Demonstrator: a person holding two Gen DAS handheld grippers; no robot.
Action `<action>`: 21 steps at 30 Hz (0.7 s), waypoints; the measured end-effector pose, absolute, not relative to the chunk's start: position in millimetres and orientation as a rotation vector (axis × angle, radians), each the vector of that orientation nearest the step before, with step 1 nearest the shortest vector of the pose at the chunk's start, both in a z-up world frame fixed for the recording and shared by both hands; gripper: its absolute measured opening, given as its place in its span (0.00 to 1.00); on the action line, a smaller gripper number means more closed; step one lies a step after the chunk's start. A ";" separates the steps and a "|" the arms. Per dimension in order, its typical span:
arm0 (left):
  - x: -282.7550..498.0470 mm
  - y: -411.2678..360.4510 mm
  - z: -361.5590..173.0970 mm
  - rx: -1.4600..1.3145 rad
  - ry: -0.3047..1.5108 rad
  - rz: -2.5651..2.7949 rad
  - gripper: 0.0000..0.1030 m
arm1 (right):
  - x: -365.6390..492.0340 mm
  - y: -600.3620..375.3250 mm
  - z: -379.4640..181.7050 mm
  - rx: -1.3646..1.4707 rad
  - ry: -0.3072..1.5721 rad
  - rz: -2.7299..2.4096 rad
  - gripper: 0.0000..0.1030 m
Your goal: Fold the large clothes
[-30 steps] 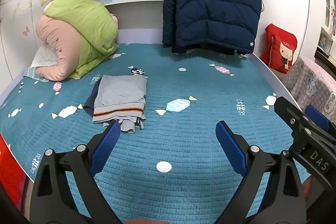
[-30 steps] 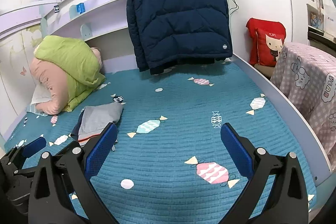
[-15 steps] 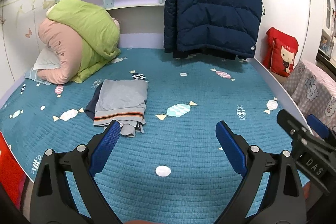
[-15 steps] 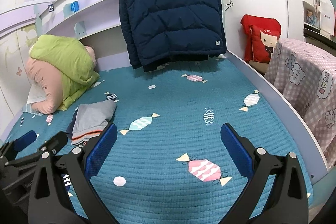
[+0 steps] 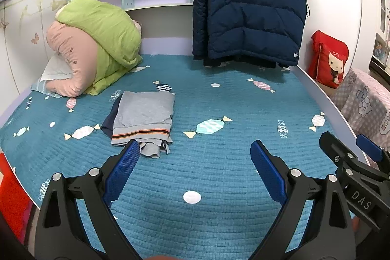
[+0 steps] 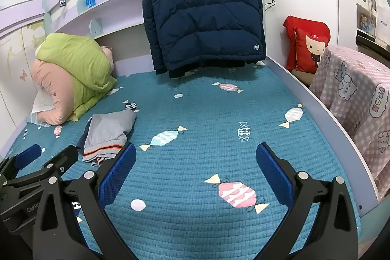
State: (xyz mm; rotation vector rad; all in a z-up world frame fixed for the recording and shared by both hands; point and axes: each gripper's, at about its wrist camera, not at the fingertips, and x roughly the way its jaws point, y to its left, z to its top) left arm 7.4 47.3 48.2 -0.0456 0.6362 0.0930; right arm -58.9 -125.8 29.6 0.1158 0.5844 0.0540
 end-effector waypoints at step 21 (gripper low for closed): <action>6.1 45.9 43.8 -0.068 0.651 0.083 0.90 | -61.5 -123.5 29.1 0.105 0.593 0.058 0.93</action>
